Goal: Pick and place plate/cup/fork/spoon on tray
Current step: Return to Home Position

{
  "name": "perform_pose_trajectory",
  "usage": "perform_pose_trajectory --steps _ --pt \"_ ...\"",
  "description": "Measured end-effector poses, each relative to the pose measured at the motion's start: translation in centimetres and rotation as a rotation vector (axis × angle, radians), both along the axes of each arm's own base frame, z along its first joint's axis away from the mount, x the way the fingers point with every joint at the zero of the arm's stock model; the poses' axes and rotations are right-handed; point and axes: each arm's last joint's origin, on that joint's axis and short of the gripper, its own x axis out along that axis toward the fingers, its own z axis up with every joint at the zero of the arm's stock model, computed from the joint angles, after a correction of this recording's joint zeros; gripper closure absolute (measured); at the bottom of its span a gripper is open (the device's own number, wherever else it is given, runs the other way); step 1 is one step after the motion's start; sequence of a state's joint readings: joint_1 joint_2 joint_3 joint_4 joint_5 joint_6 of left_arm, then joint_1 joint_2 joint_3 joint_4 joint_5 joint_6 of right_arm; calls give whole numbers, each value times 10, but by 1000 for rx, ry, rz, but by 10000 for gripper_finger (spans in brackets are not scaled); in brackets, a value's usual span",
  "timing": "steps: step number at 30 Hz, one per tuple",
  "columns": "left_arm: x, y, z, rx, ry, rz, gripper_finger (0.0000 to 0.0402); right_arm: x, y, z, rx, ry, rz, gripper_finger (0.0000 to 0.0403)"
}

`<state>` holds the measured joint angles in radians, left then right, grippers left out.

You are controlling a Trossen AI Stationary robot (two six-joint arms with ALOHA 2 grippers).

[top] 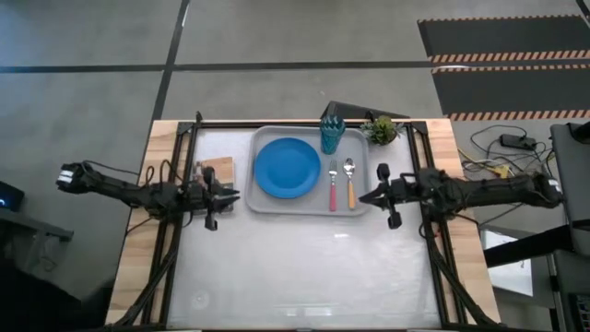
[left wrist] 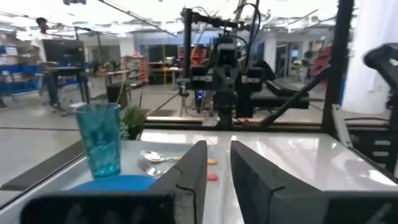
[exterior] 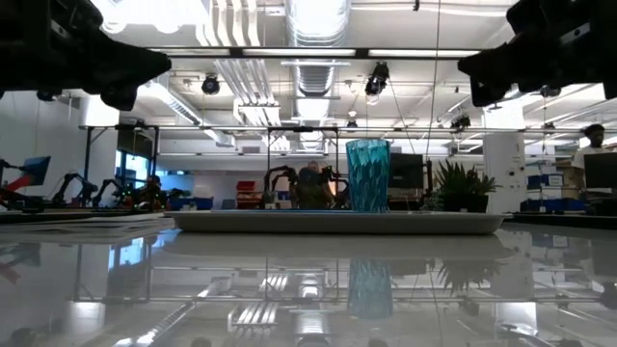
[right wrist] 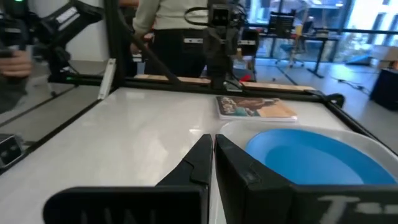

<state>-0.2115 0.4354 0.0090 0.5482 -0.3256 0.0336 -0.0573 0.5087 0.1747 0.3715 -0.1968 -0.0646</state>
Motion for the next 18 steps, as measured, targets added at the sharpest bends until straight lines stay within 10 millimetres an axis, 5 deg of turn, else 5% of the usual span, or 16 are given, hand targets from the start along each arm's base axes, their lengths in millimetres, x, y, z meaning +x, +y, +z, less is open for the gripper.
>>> perform_pose_trajectory --steps 8,18 --pt "1 1 -7 11 67 -7 397 -15 -8 -10 -58 -45 53 394" --pt "-5 0 -3 16 27 -90 398 -43 -4 2 -45 -154 63 394"
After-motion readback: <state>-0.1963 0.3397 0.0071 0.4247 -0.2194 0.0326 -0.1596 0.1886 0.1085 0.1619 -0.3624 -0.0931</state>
